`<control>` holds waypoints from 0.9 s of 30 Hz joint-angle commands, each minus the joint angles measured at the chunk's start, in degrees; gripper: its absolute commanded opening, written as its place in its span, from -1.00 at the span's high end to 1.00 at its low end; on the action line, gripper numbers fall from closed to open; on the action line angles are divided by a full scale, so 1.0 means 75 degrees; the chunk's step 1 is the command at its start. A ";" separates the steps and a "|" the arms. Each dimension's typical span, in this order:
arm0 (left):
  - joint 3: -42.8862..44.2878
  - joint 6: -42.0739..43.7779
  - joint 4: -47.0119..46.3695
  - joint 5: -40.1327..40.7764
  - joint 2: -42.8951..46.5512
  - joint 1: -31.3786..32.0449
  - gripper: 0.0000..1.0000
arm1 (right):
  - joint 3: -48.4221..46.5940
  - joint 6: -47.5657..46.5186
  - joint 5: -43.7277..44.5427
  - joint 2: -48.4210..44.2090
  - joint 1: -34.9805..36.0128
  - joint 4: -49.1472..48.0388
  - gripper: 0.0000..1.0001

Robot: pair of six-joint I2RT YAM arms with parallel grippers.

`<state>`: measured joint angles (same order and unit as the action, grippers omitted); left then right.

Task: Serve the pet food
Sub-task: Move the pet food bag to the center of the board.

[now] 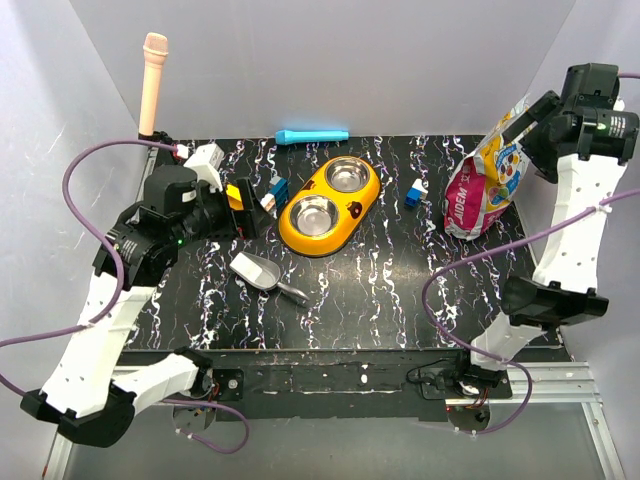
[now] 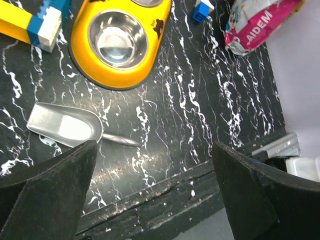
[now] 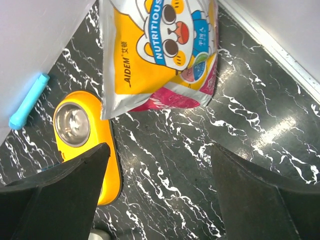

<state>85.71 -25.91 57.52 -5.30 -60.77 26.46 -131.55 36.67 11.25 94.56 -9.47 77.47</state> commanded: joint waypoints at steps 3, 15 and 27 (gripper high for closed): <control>-0.0062 -0.0178 0.0217 -0.0559 0.0322 0.0000 -0.98 | -0.1209 -0.0670 -0.0223 0.1124 0.0033 0.0042 -0.76; 0.0407 -0.0154 0.0370 -0.0536 0.0146 0.0000 -0.98 | -0.1398 -0.0951 -0.0538 0.1935 0.0045 -0.1176 -0.51; 0.0606 -0.0201 0.0429 -0.0336 0.0029 0.0000 -0.99 | -0.1455 -0.1082 0.1042 0.2227 0.0736 -0.1940 -0.49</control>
<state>87.64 -27.14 60.03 -8.16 -60.36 26.46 -138.67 28.97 12.56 109.91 -5.91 65.69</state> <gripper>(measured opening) 0.992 0.753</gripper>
